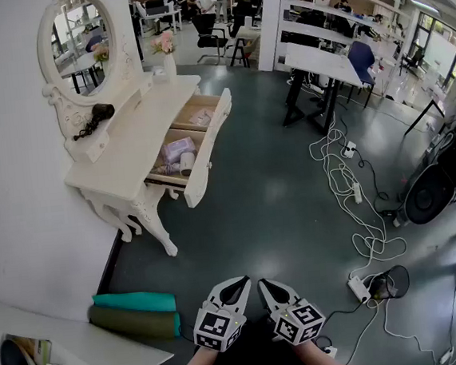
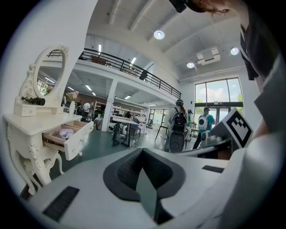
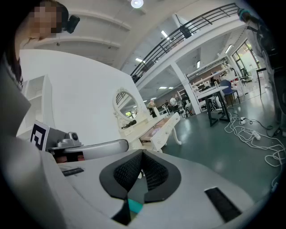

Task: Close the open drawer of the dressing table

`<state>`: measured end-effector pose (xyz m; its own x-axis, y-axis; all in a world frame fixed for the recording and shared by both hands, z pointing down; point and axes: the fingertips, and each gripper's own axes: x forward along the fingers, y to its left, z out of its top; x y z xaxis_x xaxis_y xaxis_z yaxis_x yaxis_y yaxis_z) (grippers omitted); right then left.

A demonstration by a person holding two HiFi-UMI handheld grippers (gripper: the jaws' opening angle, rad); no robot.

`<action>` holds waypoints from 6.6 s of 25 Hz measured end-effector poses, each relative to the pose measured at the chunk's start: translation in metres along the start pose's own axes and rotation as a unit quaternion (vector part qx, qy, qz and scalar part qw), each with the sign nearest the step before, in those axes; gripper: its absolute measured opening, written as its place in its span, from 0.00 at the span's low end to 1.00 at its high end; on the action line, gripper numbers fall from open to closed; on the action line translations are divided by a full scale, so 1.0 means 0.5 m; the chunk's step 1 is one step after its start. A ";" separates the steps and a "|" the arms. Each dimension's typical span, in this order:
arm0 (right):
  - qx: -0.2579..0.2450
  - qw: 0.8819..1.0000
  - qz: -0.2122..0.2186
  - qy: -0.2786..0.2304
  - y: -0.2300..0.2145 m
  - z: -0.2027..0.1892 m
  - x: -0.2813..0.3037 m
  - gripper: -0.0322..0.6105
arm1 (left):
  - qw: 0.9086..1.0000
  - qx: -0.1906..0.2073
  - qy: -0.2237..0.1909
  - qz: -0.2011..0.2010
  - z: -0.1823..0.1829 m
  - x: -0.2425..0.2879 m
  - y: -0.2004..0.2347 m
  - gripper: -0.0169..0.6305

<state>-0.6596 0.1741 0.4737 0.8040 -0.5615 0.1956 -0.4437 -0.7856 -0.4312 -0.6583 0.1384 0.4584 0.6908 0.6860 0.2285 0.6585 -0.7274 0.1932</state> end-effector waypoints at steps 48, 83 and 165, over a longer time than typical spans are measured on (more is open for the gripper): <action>0.032 0.999 -0.030 0.023 -0.312 0.205 0.361 0.08 | 0.998 -0.020 0.000 0.059 0.133 0.358 0.263 0.02; 0.062 0.997 -0.039 0.037 -0.488 0.286 0.487 0.08 | 0.996 -0.053 0.016 0.065 0.166 0.587 0.355 0.02; -0.102 0.874 0.382 0.284 -0.528 0.459 1.319 0.08 | 0.835 -0.210 -0.096 0.500 0.320 0.852 1.038 0.02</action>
<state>0.0785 0.0709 0.5144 -0.0572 -0.9352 0.3494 -0.8725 -0.1233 -0.4728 0.0254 0.0558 0.5031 0.8944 -0.3063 0.3260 -0.4101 -0.8526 0.3238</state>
